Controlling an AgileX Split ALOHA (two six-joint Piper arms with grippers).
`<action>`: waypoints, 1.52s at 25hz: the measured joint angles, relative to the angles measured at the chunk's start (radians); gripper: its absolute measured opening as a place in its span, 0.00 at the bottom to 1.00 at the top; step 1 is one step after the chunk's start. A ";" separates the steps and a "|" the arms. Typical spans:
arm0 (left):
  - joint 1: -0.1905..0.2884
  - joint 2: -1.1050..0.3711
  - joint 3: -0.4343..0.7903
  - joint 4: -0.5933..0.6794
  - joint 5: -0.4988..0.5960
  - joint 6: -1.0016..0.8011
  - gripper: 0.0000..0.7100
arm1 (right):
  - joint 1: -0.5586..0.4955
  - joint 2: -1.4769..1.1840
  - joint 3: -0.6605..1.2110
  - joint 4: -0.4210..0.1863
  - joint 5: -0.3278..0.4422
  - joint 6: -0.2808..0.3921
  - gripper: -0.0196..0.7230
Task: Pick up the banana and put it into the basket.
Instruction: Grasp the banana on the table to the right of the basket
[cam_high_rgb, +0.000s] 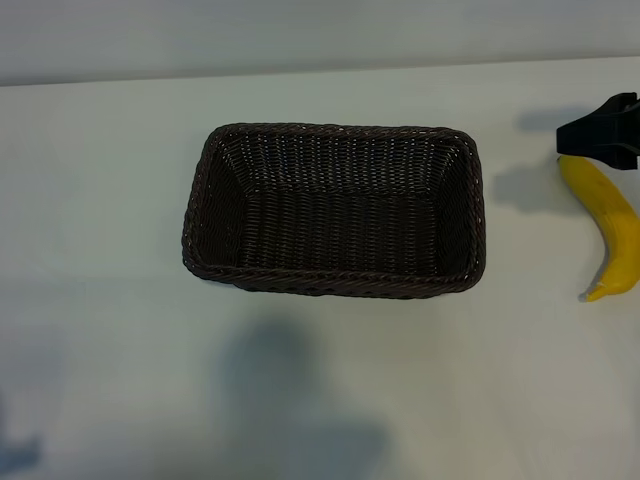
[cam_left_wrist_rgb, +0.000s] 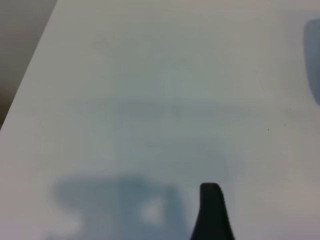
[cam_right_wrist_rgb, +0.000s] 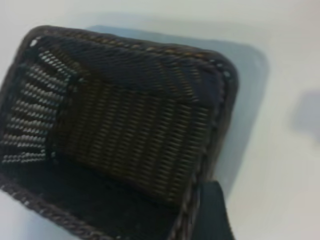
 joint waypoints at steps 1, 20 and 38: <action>0.000 0.000 0.000 0.000 0.000 0.000 0.77 | 0.000 0.009 0.000 -0.009 -0.006 0.001 0.75; 0.000 0.000 0.001 0.000 0.000 -0.001 0.77 | 0.000 0.291 -0.340 -0.447 0.171 0.454 0.75; 0.000 0.000 0.001 0.000 0.000 -0.003 0.77 | 0.005 0.444 -0.351 -0.700 0.130 0.622 0.75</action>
